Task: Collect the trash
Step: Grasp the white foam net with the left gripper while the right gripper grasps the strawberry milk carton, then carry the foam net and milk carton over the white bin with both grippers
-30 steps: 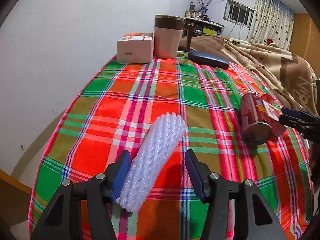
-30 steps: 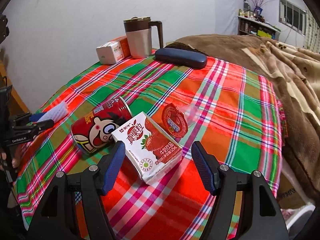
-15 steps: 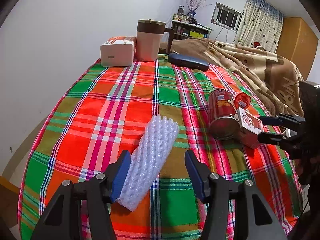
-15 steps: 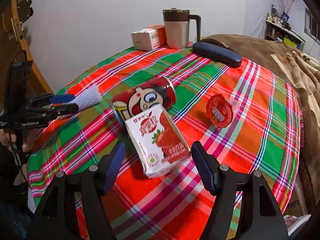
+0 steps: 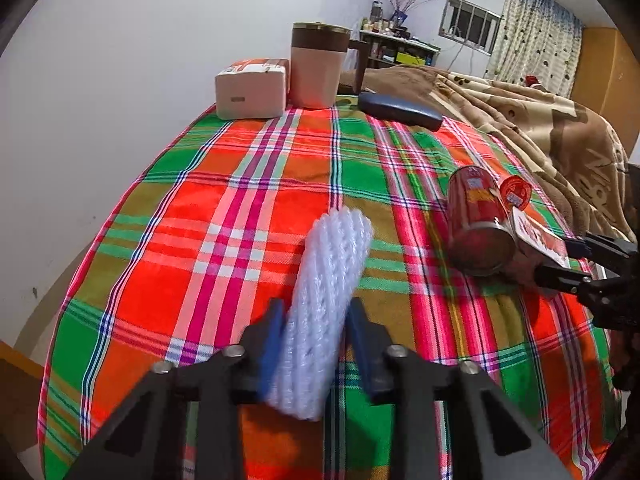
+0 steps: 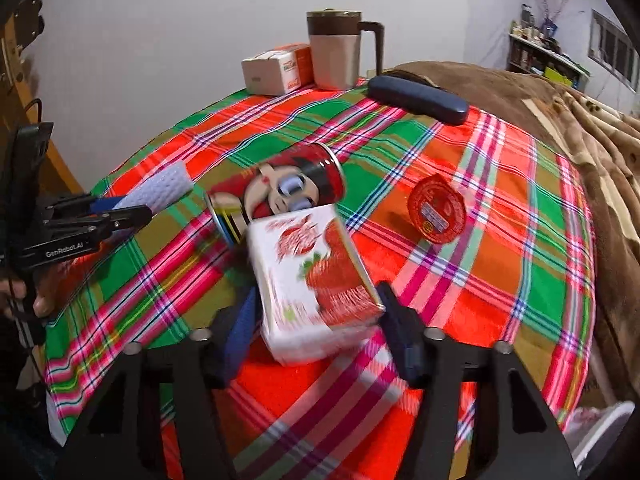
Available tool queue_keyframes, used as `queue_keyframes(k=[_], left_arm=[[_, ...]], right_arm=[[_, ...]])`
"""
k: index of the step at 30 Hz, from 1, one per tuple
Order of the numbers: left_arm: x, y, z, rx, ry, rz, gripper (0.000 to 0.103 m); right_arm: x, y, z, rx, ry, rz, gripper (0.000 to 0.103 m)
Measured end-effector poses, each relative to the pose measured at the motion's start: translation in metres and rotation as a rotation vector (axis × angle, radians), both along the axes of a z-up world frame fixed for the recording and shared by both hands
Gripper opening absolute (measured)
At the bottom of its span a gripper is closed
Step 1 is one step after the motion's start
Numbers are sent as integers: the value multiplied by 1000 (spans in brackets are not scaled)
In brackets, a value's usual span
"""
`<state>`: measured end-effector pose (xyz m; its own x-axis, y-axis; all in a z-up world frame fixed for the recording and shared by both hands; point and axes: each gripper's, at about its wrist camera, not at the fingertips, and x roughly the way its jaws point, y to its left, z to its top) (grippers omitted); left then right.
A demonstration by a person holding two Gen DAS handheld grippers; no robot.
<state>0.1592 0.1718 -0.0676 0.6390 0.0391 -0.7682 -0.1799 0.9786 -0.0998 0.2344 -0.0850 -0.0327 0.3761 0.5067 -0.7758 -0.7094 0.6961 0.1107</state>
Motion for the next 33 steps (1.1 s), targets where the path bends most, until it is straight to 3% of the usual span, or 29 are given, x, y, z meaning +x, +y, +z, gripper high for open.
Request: queue_keyframes(k=[12, 33], left_arm=[[-25, -34, 11, -69, -20, -38, 24], [-55, -125, 42, -74, -75, -200, 24]], right_arm=[[-35, -28, 12, 51, 3, -144, 57], [-83, -94, 36, 113, -56, -322, 57]])
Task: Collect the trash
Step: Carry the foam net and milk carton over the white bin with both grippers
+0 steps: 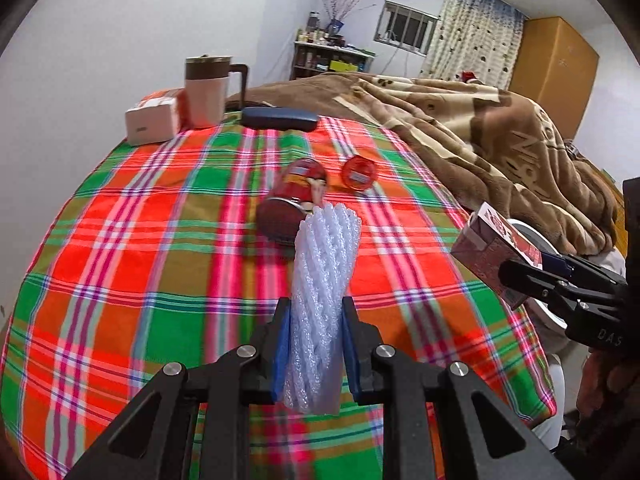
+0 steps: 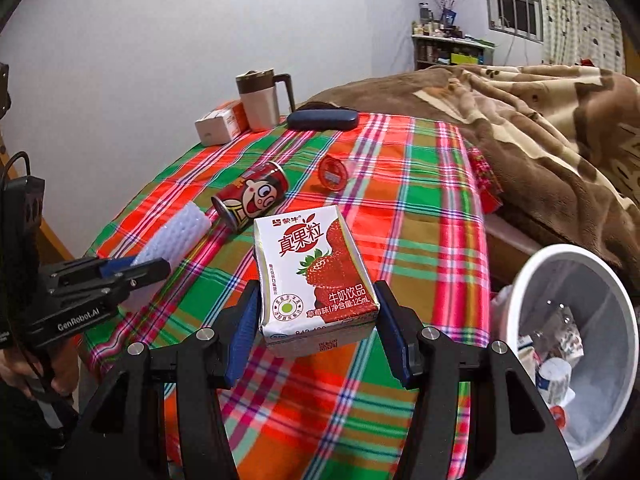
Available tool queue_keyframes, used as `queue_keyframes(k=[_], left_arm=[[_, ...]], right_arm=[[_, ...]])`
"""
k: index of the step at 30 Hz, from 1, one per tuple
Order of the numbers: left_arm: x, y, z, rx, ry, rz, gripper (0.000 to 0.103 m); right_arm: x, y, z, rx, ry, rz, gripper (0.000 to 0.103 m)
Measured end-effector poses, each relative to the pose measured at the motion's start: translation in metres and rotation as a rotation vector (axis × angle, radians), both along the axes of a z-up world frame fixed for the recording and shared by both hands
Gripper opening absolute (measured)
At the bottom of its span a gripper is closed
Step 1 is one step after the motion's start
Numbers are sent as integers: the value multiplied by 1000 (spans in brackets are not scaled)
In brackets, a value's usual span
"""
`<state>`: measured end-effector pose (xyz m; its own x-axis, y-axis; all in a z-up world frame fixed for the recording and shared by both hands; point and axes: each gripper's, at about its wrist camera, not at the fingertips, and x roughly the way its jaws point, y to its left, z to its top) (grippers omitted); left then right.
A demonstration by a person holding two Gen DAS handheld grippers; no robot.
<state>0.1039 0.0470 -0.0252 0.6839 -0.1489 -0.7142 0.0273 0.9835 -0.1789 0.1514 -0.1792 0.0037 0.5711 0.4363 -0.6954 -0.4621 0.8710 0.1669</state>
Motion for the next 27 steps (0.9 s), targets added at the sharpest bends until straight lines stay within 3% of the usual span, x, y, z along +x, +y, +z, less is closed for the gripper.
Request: queue_keyframes(k=[27], left_arm=[[14, -101, 11, 23, -24, -206, 24]], right_arm=[[-16, -88, 3, 26, -36, -209, 57]])
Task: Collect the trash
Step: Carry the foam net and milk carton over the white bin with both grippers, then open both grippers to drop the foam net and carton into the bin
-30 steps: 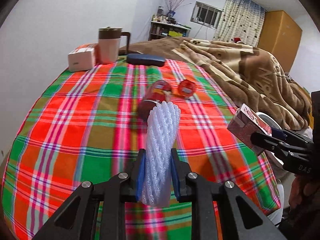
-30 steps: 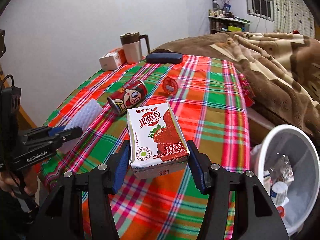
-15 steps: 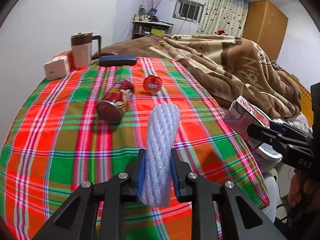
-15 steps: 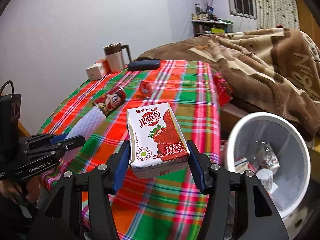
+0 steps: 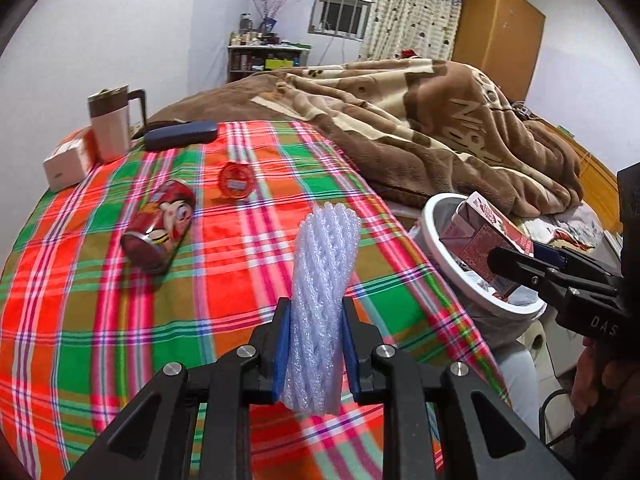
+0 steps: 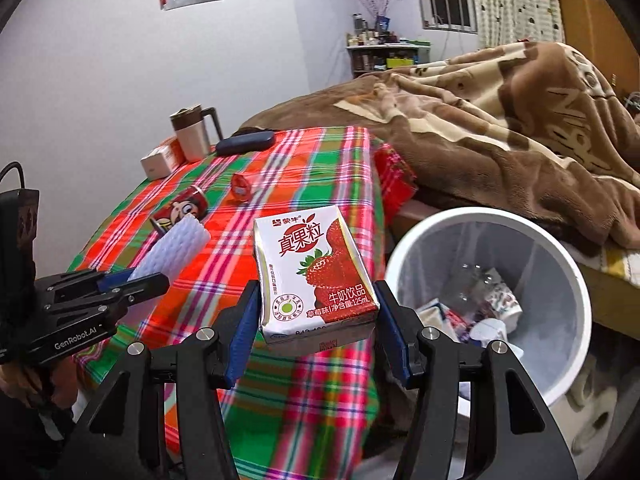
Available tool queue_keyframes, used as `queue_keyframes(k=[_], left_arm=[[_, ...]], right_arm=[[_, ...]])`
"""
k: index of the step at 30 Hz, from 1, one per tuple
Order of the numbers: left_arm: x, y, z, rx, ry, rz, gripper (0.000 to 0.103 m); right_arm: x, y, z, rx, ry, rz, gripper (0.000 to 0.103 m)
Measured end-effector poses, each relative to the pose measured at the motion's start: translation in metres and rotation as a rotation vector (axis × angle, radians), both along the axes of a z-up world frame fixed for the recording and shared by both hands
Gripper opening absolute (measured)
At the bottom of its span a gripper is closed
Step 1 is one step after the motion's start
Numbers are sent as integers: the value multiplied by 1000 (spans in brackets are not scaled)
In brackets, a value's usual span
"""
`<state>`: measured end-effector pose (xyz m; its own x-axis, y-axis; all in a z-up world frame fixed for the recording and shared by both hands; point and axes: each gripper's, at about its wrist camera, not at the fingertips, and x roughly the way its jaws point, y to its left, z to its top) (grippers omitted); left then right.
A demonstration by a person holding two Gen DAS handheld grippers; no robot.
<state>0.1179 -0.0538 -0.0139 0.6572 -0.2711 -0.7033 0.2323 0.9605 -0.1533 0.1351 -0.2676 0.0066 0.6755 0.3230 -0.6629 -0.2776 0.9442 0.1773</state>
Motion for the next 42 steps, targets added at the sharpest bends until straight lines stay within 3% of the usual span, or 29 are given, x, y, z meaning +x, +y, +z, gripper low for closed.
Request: queue_keyframes(k=[25, 42], left_arm=[[34, -124, -5, 11, 3, -256, 24], [58, -193, -28, -4, 57, -391, 24]], right_arm=[[-8, -98, -16, 12, 39, -265, 57], [-5, -133, -42, 7, 129, -356, 57]])
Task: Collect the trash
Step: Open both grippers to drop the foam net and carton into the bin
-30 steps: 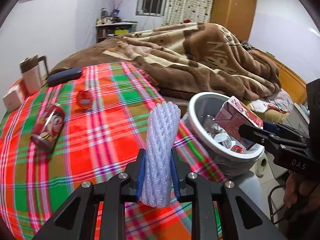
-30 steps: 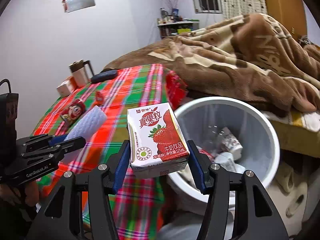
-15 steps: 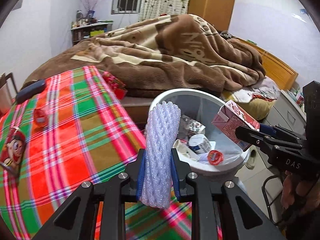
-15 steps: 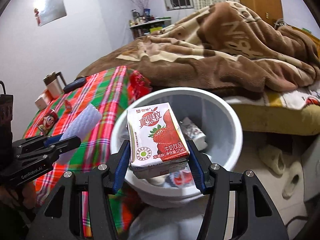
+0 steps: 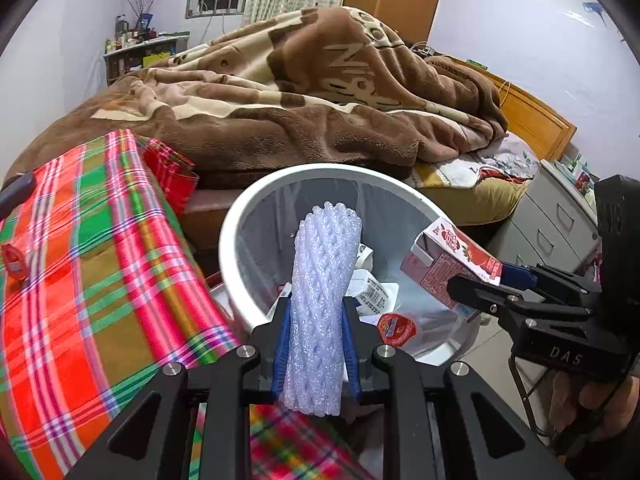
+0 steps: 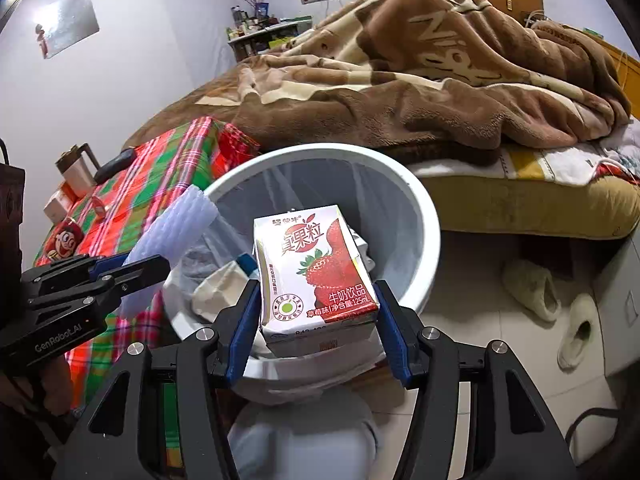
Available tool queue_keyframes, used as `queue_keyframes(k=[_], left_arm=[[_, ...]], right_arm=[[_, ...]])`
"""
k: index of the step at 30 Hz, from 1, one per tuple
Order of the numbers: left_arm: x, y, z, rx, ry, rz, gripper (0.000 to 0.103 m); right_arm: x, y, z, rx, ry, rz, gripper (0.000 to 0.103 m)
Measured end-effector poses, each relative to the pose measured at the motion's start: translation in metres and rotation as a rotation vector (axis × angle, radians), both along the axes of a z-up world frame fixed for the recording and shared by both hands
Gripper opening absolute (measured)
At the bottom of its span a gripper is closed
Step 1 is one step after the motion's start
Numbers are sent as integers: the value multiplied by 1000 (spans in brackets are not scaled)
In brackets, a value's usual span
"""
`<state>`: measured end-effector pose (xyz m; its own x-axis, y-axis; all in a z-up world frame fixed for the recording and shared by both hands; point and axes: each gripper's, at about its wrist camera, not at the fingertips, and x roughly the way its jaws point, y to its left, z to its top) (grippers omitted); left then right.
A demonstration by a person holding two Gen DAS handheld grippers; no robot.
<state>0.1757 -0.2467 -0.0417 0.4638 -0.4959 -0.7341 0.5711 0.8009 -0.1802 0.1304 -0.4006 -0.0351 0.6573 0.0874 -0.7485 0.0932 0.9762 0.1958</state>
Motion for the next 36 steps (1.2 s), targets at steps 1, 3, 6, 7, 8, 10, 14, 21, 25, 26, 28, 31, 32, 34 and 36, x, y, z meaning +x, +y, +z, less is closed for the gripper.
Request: queue_keyframes(k=[1, 3, 6, 7, 8, 10, 14, 21, 25, 26, 28, 31, 32, 34, 36], left_arm=[[2, -3, -1, -3, 5, -6, 24], [5, -7, -4, -8, 14, -11, 24], [8, -15, -7, -12, 19, -23, 26], [9, -16, -7, -15, 21, -27, 27], [9, -16, -7, -19, 22, -30, 30], [10, -15, -7, -31, 23, -33, 38], [9, -11, -2, -53, 19, -27, 43], [3, 7, 10, -65, -2, 11, 44], [-4, 20, 15, -65, -16, 37, 44], [-6, 24, 17, -65, -20, 44, 44], [-9, 32, 20, -68, -31, 57, 44], [-15, 44, 24, -69, -52, 82, 44], [-17, 48, 25, -63, -55, 93, 44], [-19, 55, 25, -61, -54, 109, 44], [-22, 63, 25, -57, -54, 126, 44]], right_arm=[[1, -1, 0, -2, 4, -3, 57], [3, -2, -2, -4, 13, -8, 57], [5, -4, -3, -13, 19, -21, 58], [4, -5, -3, -14, 18, -26, 58], [4, -6, -3, -13, 14, -29, 58], [3, -7, -2, -9, 7, -33, 58], [1, -7, 1, -11, -3, -33, 60], [-3, 3, 11, -7, -27, -5, 60], [-5, 12, 16, -3, -43, 26, 60], [-5, 16, 18, -2, -47, 36, 60], [-6, 22, 20, -1, -53, 54, 60], [-8, 30, 23, 0, -63, 80, 60], [-9, 34, 24, 0, -66, 89, 60], [-9, 39, 26, 2, -71, 103, 60], [-10, 45, 27, 5, -75, 119, 60]])
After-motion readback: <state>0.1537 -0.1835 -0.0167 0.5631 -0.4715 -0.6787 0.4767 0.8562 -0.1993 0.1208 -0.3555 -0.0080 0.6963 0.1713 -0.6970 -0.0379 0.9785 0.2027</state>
